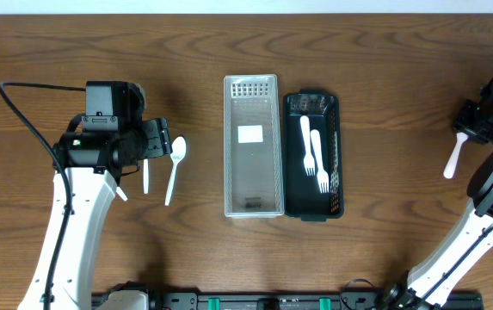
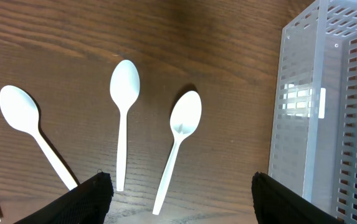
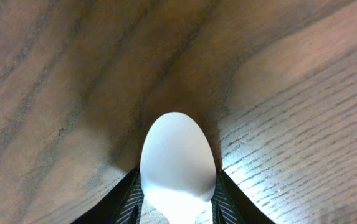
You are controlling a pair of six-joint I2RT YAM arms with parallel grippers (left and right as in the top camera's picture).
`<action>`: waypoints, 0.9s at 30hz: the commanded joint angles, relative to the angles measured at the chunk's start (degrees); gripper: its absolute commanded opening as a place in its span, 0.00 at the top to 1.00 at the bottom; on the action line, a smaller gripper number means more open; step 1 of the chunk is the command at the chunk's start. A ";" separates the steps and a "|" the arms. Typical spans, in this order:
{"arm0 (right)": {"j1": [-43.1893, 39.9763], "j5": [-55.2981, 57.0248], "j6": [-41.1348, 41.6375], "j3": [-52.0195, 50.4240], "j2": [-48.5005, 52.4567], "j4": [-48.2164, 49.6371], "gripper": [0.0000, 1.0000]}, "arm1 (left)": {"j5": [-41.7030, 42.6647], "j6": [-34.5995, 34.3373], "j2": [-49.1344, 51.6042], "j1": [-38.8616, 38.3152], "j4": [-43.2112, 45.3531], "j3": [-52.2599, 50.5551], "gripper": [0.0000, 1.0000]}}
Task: Pack container
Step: 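Carry the spoon into the black caddy and release it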
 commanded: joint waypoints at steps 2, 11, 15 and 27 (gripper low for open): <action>-0.37 -0.26 -0.13 -0.17 1.95 0.26 0.76 | -0.52 0.33 0.04 -0.17 -0.17 0.98 0.26; 2.16 -0.28 -0.11 -0.07 -3.48 -0.66 0.84 | -0.52 0.33 0.04 -0.17 -0.17 0.98 0.26; 6.01 -1.14 -0.11 -0.07 -11.04 -1.46 0.84 | -0.52 0.33 0.04 -0.17 -0.17 0.98 0.26; 30.40 -3.26 8.61 -0.07 -28.20 -10.54 0.82 | -0.55 0.35 0.04 -0.17 -0.15 0.98 0.26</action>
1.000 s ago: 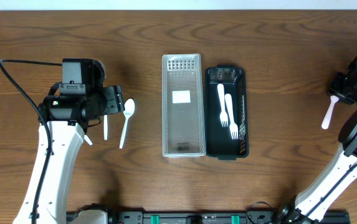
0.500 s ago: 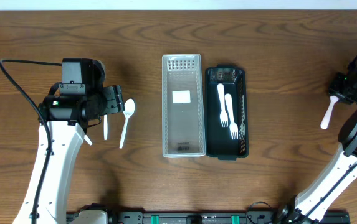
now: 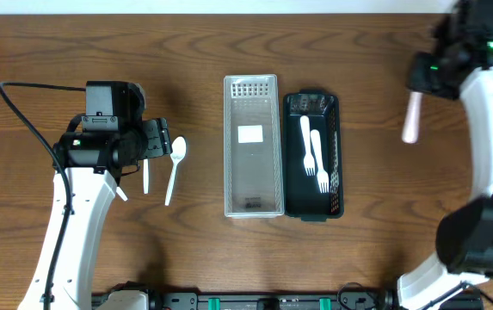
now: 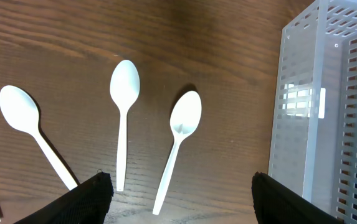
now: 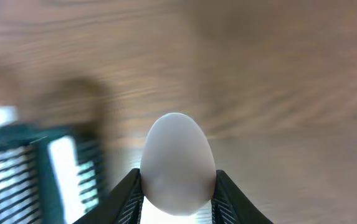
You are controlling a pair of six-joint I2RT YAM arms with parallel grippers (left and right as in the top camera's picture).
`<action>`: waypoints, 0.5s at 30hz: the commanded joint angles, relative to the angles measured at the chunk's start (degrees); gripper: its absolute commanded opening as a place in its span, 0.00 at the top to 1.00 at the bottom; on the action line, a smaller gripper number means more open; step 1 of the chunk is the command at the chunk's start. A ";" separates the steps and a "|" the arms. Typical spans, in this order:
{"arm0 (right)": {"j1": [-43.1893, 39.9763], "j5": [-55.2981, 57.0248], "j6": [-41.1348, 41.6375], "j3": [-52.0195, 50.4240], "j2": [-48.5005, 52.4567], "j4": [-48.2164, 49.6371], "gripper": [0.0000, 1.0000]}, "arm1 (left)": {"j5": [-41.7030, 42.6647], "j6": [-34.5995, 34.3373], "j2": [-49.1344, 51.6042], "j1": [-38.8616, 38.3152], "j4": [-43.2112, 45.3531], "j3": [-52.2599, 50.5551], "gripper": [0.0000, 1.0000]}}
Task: Pack container
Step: 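Carry the spoon into the black caddy and release it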
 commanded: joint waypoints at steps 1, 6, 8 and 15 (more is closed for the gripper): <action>7.48 -0.66 6.51 0.07 -0.70 -1.29 0.82 | -0.52 0.33 0.04 -0.20 -0.15 0.98 0.26; 16.22 -0.63 11.72 -1.27 1.03 -1.84 0.82 | -0.52 0.33 0.04 -0.20 -0.15 0.98 0.26; 18.82 -0.63 12.22 -2.80 2.03 -1.36 0.82 | -0.52 0.33 0.04 -0.20 -0.15 0.98 0.26; 25.05 -0.63 13.44 -12.96 3.80 5.20 0.80 | -0.52 0.33 0.04 -0.20 -0.15 0.98 0.26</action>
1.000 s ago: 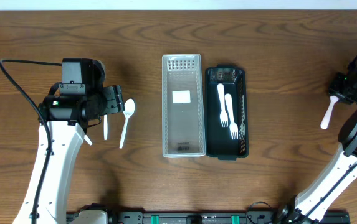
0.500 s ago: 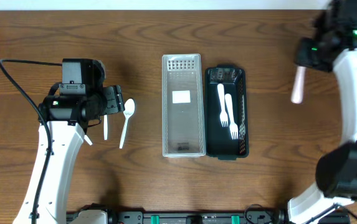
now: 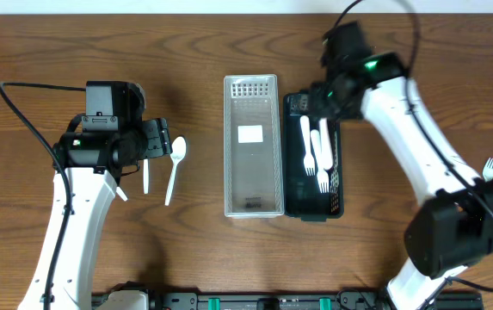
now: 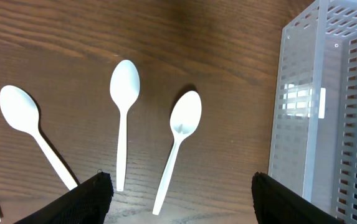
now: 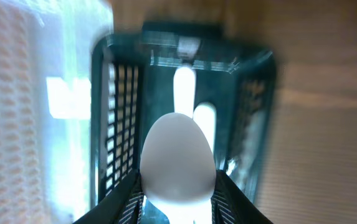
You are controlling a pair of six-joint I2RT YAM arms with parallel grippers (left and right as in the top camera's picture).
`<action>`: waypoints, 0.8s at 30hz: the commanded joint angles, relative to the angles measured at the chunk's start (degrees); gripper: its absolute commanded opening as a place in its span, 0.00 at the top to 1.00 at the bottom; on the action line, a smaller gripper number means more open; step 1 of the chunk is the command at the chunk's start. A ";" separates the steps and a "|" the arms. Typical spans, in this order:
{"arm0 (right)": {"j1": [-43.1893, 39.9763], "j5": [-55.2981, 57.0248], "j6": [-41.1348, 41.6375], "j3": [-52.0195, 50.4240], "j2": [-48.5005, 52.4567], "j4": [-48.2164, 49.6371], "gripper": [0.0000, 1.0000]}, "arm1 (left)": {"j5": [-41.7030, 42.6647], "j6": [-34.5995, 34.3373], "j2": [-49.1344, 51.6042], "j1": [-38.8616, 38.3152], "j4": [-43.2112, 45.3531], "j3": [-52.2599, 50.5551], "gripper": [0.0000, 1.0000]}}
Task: Pack container
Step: 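Carry the spoon into the black caddy and release it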
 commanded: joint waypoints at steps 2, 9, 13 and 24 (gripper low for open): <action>2.14 0.24 2.27 -5.64 1.01 3.28 0.75 | -0.52 0.35 0.04 -0.20 -0.15 0.98 0.26; 2.71 0.26 0.52 -7.61 0.87 6.80 0.47 | -0.52 0.33 0.04 -0.20 -0.15 0.98 0.26; 2.01 0.35 -1.03 -3.76 0.33 5.68 0.43 | -0.52 0.35 0.04 -0.20 -0.15 0.98 0.26; -20.22 6.88 -1.70 12.72 -8.52 -8.39 0.33 | -0.52 0.33 0.04 -0.20 -0.20 0.98 0.26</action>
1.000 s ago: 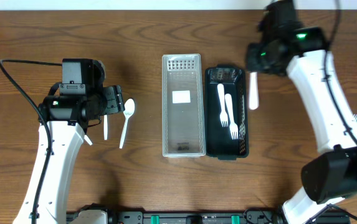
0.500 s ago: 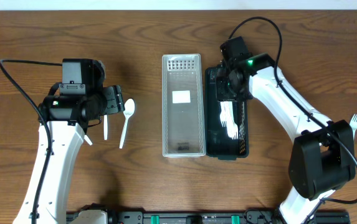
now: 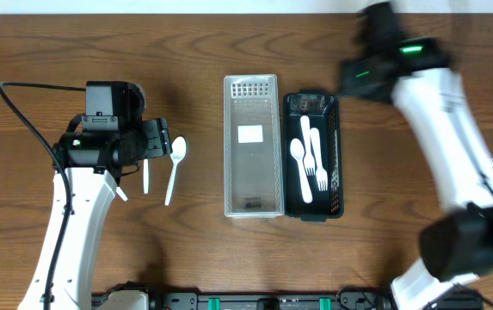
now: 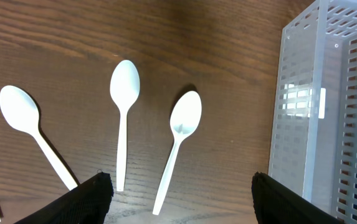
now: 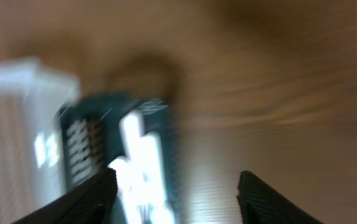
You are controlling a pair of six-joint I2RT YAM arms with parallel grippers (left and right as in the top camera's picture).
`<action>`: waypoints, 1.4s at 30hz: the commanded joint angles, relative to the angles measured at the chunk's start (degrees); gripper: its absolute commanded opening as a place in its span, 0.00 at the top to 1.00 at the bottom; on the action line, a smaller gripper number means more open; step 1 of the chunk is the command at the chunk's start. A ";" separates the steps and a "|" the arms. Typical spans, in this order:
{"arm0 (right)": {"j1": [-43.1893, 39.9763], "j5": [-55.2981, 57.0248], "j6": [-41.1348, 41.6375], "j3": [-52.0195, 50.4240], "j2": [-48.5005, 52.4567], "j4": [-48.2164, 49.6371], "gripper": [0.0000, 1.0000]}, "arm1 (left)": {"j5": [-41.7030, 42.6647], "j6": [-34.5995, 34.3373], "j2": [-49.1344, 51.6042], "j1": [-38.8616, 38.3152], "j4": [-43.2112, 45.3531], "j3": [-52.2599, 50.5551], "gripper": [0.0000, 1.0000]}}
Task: Pack container
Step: 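Carry the spoon into the black caddy and release it, then move the right gripper to the last white fork and grasp it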
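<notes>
The black container [image 3: 333, 155] holds two white forks [image 3: 317, 159] and a white spoon [image 3: 298, 169]. To its left stands the clear perforated container [image 3: 252, 146], empty but for a label. Three white spoons lie on the table to the left, the nearest [image 3: 175, 168] beside my left gripper [image 3: 156, 142], which hangs open over them. In the left wrist view the spoons [image 4: 178, 146] lie ahead of the open left gripper [image 4: 181, 199]. My right gripper [image 3: 355, 79] is open and empty just beyond the black container's far right corner. Its wrist view is blurred, with the black container [image 5: 81, 143] at lower left.
The clear container's wall [image 4: 328, 112] fills the right of the left wrist view. The wooden table [image 3: 401, 215] runs wide on both sides. My right arm [image 3: 444, 129] crosses the right half of the table.
The right gripper was shut on a white spoon over the black container. Now the spoon lies in that container beside the forks, and the gripper is open, farther back and right. The left arm is unchanged.
The right gripper held a white spoon at the table's far right edge, then at the upper right, then over the black container. By now the spoon rests in the black container and the gripper is open. The left gripper stayed open over the three spoons throughout.
</notes>
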 commanded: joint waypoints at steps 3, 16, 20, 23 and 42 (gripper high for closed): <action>-16.85 2.97 -3.15 1.51 -4.42 -4.46 0.28 | -0.55 0.35 0.04 -0.20 -0.20 0.98 0.26; -43.65 2.78 -19.02 -15.63 1.33 5.99 0.01 | -0.55 0.33 0.04 -0.20 -0.17 0.98 0.26; -47.76 -0.74 -20.70 -19.39 4.07 10.71 0.01 | -0.55 0.33 0.04 -0.20 -0.17 0.98 0.26; -49.68 -3.76 -22.40 -20.20 6.80 12.50 0.01 | -0.55 0.33 0.04 -0.20 -0.17 0.98 0.26; -50.21 -4.74 -22.86 -20.22 19.76 13.44 0.13 | -0.52 0.33 0.04 -0.20 -0.13 0.98 0.26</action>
